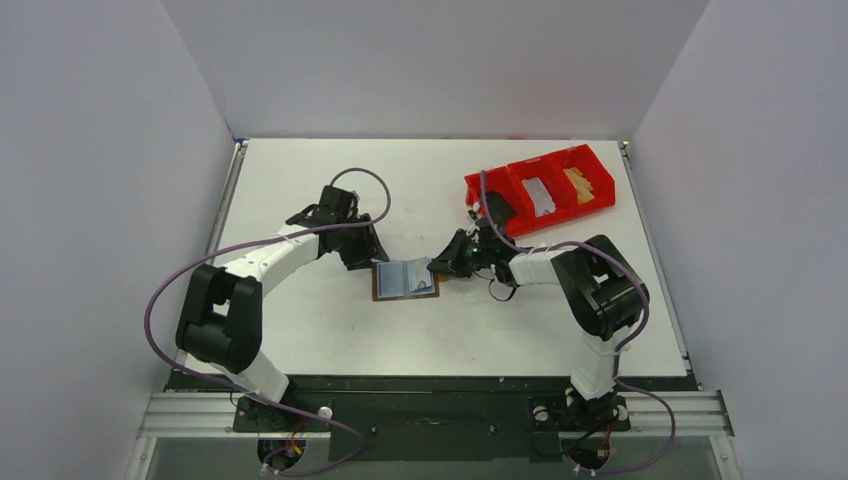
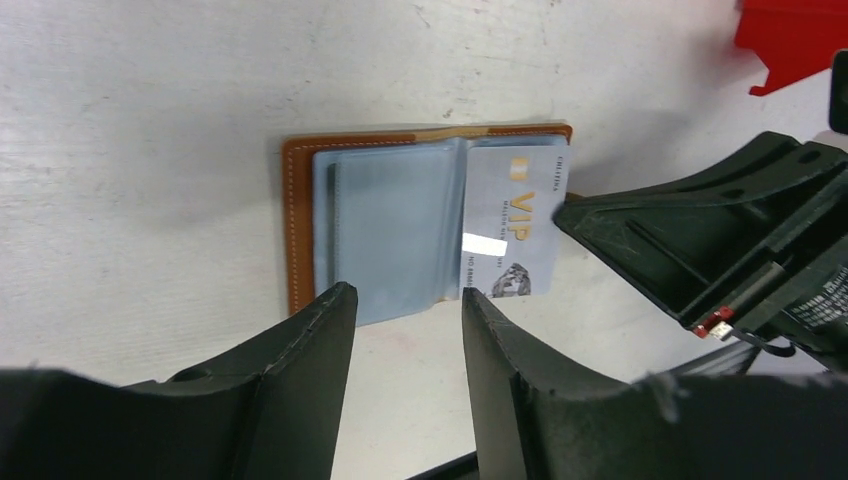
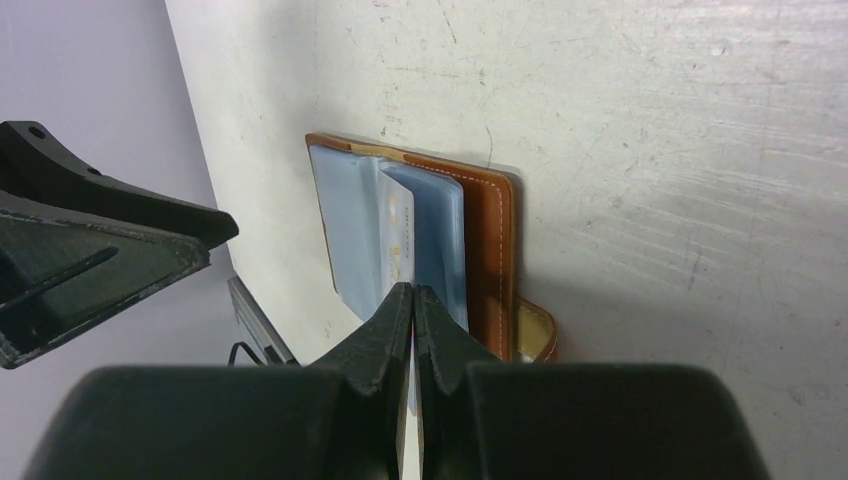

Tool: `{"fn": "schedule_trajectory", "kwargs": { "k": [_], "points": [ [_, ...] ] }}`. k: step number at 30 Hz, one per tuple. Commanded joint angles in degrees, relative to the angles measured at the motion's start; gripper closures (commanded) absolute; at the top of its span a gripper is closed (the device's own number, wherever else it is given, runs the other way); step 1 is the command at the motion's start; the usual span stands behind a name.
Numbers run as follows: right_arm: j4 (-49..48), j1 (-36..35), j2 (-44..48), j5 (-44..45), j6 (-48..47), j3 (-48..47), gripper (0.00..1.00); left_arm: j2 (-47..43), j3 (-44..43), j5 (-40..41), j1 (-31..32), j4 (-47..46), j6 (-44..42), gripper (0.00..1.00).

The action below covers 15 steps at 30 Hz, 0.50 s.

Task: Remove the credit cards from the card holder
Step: Remove the credit card from the card holder.

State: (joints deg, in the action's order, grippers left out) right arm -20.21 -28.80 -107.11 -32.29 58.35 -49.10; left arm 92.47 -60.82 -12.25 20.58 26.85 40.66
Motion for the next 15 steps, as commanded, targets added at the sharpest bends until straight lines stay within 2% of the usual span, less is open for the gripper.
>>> {"fn": "schedule_trajectory", "kwargs": {
  "k": [1, 8, 15],
  "points": [
    [-1.8, 0.6, 3.9, -1.6, 0.8, 0.5, 1.00, -0.9, -0.8, -6.5, 0.2, -4.8, 0.2, 0.58],
    [-4.5, 1.5, 5.3, -4.4, 4.4, 0.8, 1.00, -0.3, 3.3, -15.7, 0.1, -13.9, 4.0, 0.52],
    [-9.6, 2.3, 6.7, -6.8, 9.7, 1.5, 1.00, 0.0, 5.8, -19.7, -0.2, -19.2, 7.0, 0.50]
  ]
}}
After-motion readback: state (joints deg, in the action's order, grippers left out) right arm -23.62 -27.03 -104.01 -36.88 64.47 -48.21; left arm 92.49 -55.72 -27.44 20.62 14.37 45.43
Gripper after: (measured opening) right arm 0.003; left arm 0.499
